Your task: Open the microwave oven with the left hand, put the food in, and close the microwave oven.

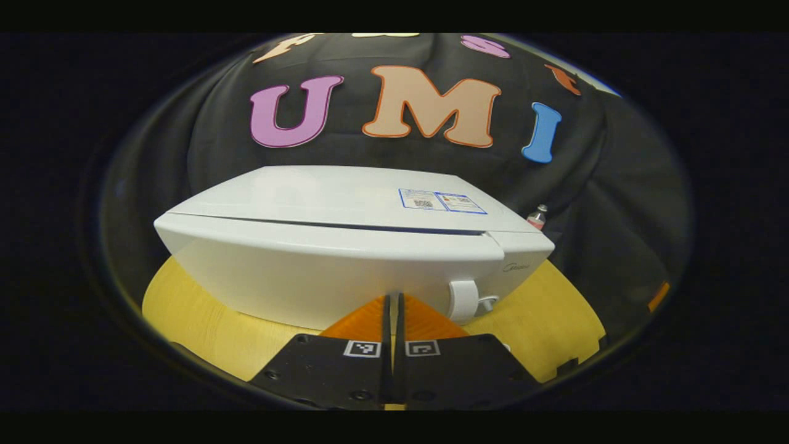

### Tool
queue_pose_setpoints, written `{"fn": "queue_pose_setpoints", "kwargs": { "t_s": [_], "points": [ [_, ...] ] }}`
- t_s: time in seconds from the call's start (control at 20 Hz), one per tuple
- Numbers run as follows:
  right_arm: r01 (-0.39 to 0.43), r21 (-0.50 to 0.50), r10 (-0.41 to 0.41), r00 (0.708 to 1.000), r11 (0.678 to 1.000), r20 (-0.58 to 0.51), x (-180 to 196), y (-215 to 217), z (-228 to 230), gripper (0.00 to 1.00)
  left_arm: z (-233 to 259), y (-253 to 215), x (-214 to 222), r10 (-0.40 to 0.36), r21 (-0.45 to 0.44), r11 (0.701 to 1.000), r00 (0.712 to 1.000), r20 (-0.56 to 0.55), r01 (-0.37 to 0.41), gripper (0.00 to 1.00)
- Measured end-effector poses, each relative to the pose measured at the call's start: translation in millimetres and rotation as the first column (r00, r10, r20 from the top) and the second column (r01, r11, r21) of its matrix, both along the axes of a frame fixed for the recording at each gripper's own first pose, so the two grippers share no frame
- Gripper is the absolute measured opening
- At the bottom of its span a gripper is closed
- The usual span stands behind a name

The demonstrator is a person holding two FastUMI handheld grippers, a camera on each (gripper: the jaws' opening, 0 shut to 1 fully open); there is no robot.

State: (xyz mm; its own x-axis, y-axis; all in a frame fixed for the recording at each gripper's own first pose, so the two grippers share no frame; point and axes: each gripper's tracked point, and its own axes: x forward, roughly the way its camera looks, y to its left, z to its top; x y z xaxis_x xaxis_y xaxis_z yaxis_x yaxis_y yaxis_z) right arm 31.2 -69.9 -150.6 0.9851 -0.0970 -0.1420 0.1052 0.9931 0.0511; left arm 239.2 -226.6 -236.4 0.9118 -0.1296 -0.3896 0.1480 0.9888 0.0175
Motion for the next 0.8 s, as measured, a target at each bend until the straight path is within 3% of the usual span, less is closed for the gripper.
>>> {"fn": "queue_pose_setpoints", "kwargs": {
  "t_s": [0.8],
  "points": [
    [0.007, 0.008, -0.007, 1.000, 1.000, 0.009, -8.7, -4.4, 2.9, 0.92, -4.8, 0.9, 10.4, 0.000, -0.014, 1.000, 1.000, 0.018, 0.001, 0.01]
  ]
}}
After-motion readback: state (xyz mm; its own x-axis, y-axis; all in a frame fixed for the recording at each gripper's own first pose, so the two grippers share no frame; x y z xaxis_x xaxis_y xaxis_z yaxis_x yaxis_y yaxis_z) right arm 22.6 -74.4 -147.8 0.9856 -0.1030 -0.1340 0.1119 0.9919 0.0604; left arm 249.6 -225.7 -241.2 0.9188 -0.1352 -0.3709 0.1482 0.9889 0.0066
